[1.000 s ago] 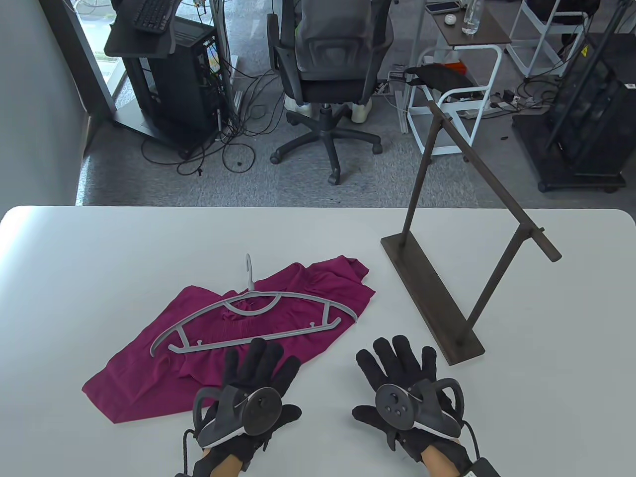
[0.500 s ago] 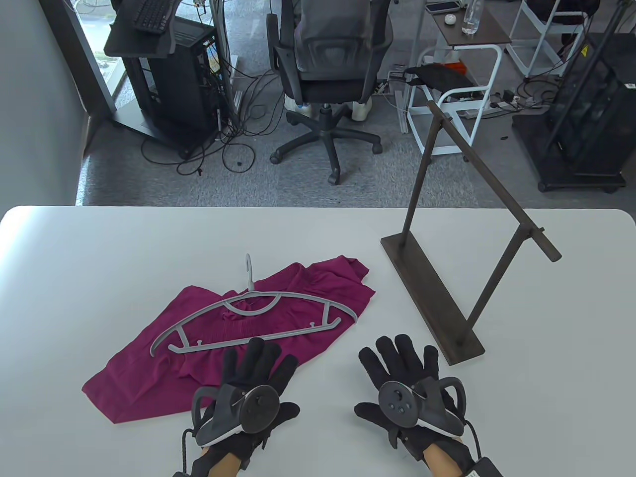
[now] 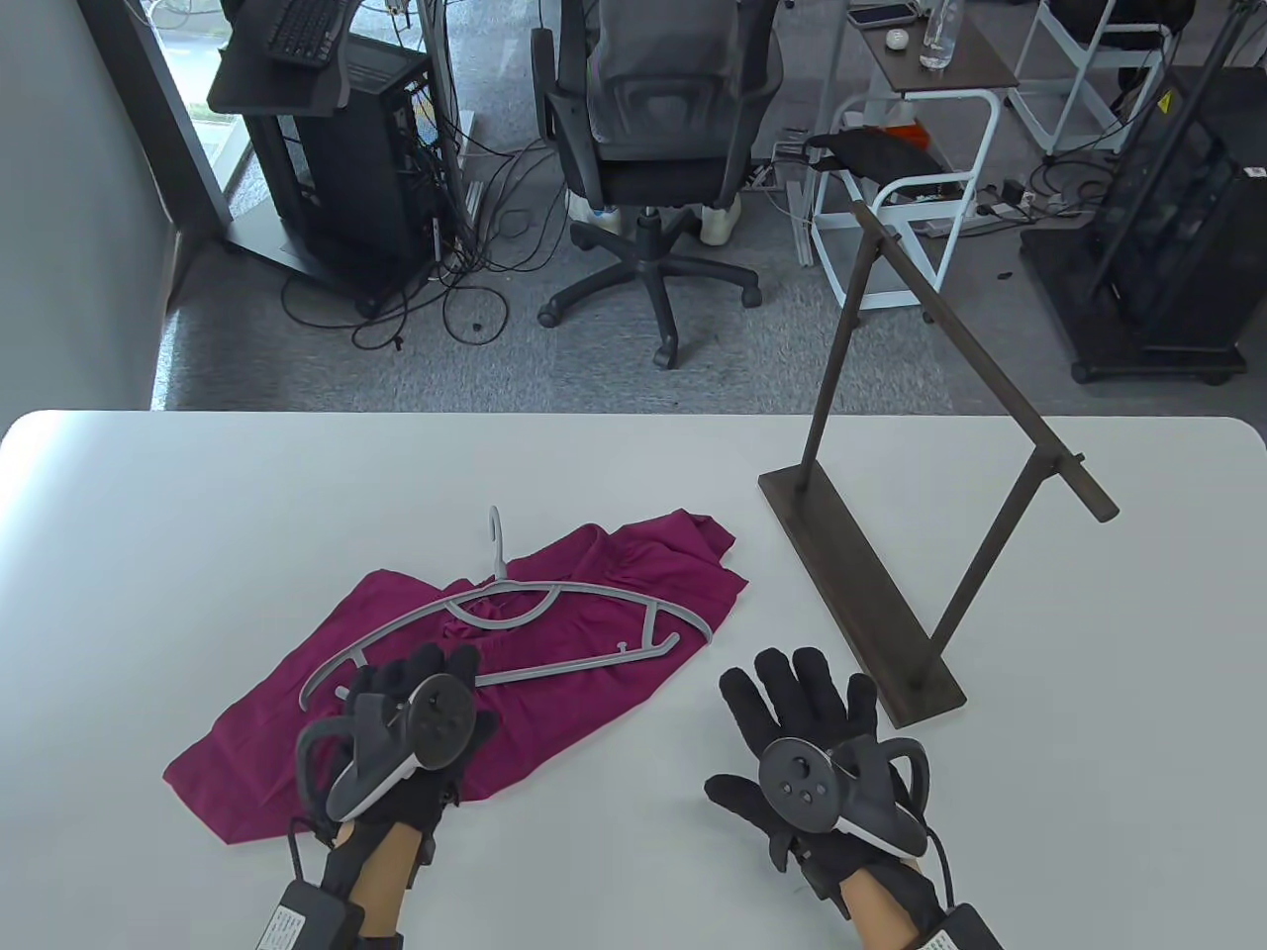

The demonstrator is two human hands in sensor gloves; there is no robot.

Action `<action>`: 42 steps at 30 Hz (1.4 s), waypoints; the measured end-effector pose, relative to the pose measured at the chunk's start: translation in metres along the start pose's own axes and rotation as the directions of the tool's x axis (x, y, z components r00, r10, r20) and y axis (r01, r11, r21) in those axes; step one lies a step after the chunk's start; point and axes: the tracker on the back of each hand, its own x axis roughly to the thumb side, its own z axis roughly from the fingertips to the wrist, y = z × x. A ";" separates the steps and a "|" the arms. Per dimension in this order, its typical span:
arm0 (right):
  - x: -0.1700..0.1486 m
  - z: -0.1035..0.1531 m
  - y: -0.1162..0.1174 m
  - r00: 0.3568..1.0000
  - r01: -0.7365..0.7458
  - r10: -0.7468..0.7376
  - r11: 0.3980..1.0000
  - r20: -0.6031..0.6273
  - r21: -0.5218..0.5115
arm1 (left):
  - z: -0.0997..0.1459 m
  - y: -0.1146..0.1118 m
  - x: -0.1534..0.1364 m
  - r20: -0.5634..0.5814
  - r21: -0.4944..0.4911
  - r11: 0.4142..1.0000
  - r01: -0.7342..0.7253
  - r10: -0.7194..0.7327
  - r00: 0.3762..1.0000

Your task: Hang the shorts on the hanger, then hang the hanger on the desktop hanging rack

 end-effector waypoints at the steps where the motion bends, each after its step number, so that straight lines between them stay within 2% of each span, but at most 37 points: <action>1: -0.001 -0.001 0.000 1.000 0.012 -0.012 1.000 -0.011 -0.002 | -0.006 0.002 -0.008 -0.027 -0.012 1.000 -0.015 0.015 1.000; 4: -0.004 -0.003 -0.001 0.999 0.039 -0.039 0.999 -0.038 0.001 | -0.022 0.006 -0.024 -0.099 -0.007 1.000 -0.028 0.027 0.995; 9: -0.007 -0.002 0.000 0.998 0.034 -0.033 0.999 -0.057 0.014 | -0.048 0.007 -0.040 -0.174 -0.051 0.998 0.033 -0.042 0.984; 13: -0.007 -0.003 0.000 0.997 0.035 -0.034 0.999 -0.069 0.022 | -0.068 -0.003 -0.051 -0.246 -0.086 0.996 0.027 -0.048 0.968; 19: -0.004 -0.006 0.003 0.997 0.016 -0.013 0.999 -0.075 0.045 | -0.089 -0.022 -0.063 -0.291 -0.154 0.986 0.057 -0.101 0.951; 26: -0.010 -0.005 0.003 0.995 0.018 -0.013 0.999 -0.101 0.046 | -0.096 -0.043 -0.070 -0.297 -0.225 0.973 0.055 -0.122 0.947; 33: -0.011 -0.006 0.004 0.993 0.012 -0.005 0.999 -0.116 0.053 | -0.102 -0.056 -0.070 -0.331 -0.206 0.977 0.058 -0.125 0.935; 35: -0.011 -0.006 0.004 0.993 0.011 -0.005 0.998 -0.120 0.055 | -0.103 -0.058 -0.070 -0.358 -0.237 0.971 0.033 -0.119 0.926; 40: -0.012 -0.007 0.005 0.992 0.009 -0.001 0.998 -0.128 0.061 | -0.103 -0.050 -0.066 -0.346 -0.185 0.981 0.060 -0.122 0.930; 42: -0.012 -0.007 0.006 0.992 0.011 -0.003 0.998 -0.128 0.059 | -0.099 -0.042 -0.066 -0.345 -0.154 0.988 0.023 -0.075 0.935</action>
